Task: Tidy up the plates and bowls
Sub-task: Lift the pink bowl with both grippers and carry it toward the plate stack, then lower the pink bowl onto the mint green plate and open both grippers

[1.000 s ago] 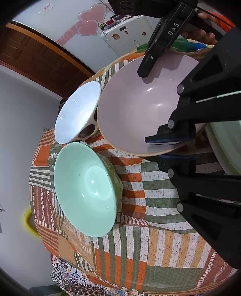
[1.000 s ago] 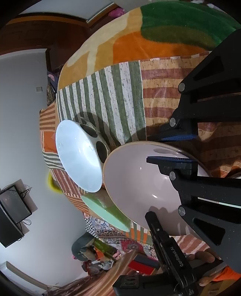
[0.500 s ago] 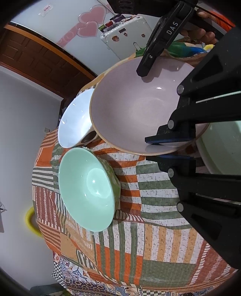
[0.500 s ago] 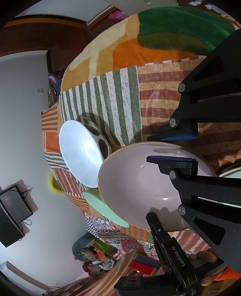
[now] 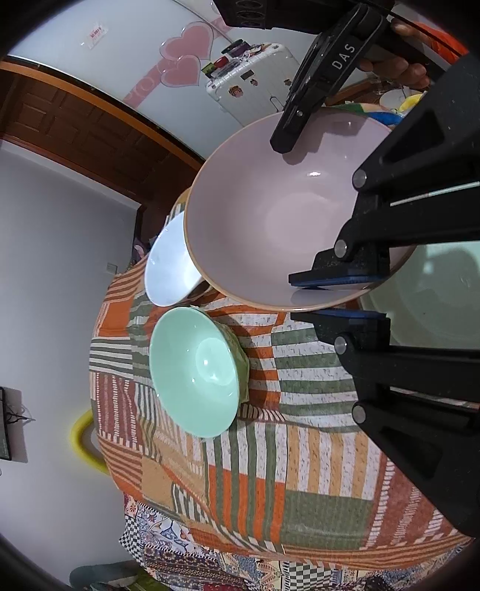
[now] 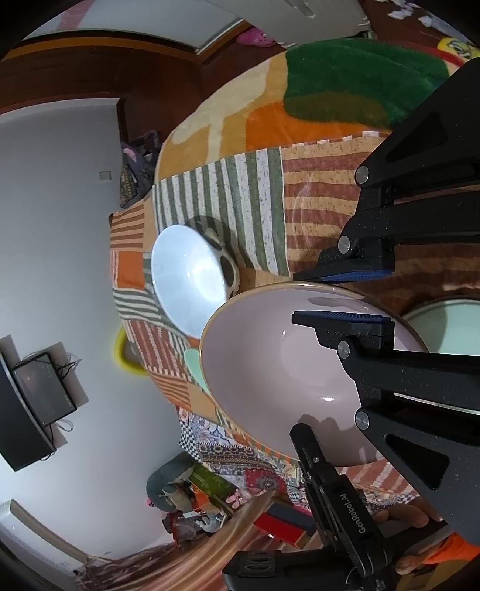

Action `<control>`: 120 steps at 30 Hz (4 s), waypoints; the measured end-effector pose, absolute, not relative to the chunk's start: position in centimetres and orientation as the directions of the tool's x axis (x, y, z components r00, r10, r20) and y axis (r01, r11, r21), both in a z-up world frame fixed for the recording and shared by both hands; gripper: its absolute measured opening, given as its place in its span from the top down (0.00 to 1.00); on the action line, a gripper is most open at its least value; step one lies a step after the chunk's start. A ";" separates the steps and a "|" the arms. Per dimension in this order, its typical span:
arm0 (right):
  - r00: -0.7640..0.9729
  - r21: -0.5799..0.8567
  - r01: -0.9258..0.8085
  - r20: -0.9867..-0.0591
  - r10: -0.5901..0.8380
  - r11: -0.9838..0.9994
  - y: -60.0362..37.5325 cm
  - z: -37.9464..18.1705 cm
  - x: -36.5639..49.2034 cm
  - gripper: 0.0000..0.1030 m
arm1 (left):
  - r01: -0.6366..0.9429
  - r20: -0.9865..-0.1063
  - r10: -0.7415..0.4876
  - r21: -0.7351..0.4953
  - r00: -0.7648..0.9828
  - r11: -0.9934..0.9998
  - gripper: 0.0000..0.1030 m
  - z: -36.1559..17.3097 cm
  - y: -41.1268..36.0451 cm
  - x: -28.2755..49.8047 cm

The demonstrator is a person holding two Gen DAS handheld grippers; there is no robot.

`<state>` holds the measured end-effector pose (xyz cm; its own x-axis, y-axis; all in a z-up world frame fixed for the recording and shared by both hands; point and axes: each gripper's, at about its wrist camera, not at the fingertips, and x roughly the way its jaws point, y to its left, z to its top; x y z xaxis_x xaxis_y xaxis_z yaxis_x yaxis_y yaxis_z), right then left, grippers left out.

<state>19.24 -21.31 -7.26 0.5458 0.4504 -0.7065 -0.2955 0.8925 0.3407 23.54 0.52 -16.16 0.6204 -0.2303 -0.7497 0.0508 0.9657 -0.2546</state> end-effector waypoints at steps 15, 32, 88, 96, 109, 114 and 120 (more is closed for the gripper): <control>0.562 0.343 -0.354 -0.666 0.491 0.870 -19.2 -5.4 16.7 0.88 | 0.024 -0.720 -0.190 -0.234 0.667 0.972 0.91 -12.9 2.5 18.0; 0.491 0.368 -0.470 -0.647 0.584 0.802 -13.7 -5.6 13.8 0.88 | -0.099 -0.718 -0.081 -0.205 0.691 0.974 0.90 -12.0 8.7 10.8; 0.209 0.320 -0.585 -0.829 0.519 0.746 -0.8 -14.6 12.2 0.87 | -0.380 -0.860 -0.035 -0.260 0.509 0.888 0.89 -24.5 19.2 6.4; 0.201 0.323 -0.596 -0.826 0.527 0.735 -0.8 -14.5 12.2 0.85 | -0.393 -0.859 -0.042 -0.276 0.510 0.877 0.89 -25.0 19.2 6.2; 0.206 0.359 -0.588 -0.799 0.564 0.725 -2.3 -12.9 12.2 0.73 | -0.428 -0.866 -0.022 -0.269 0.500 0.863 0.81 -24.1 19.2 4.8; 0.273 0.339 -0.595 -0.768 0.580 0.729 -4.1 -10.6 12.0 0.67 | -0.436 -0.845 0.046 -0.228 0.533 0.870 0.81 -21.3 19.2 3.8; 0.363 0.337 -0.567 -0.717 0.595 0.752 -7.1 -7.8 12.6 0.67 | -0.389 -0.770 0.098 -0.205 0.631 0.898 0.72 -16.0 17.8 3.9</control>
<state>12.63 -7.13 -7.79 0.3627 0.5950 -0.7172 -0.5670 0.7517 0.3369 3.90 17.82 -15.96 0.6307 0.0977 -0.7698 -0.3888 0.8983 -0.2045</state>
